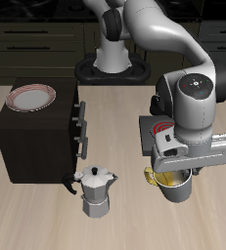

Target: Place the mug on the plate

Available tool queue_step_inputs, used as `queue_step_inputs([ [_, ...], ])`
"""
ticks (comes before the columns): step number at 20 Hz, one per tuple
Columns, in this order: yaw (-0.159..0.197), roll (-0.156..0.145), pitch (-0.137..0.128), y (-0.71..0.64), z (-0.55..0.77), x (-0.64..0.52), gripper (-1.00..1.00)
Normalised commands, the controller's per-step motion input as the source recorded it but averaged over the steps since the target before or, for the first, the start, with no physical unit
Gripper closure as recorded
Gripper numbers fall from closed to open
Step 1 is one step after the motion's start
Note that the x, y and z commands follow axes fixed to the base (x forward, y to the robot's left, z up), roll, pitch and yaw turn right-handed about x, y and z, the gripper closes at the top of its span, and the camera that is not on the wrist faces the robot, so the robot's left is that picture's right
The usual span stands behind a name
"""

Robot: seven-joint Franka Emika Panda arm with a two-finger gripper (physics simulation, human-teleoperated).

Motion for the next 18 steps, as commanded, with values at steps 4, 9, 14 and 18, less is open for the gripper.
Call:
queue_step_inputs([
  [4, 0.029, 0.003, -0.065, -0.05, 0.36, -0.19, 1.00],
  [9, 0.028, 0.012, -0.087, -0.09, 0.48, -0.33, 1.00],
  [14, -0.008, 0.023, -0.060, -0.11, 0.40, -0.31, 1.00],
  [18, 0.038, 0.009, -0.083, -0.22, 0.44, -0.29, 1.00],
])
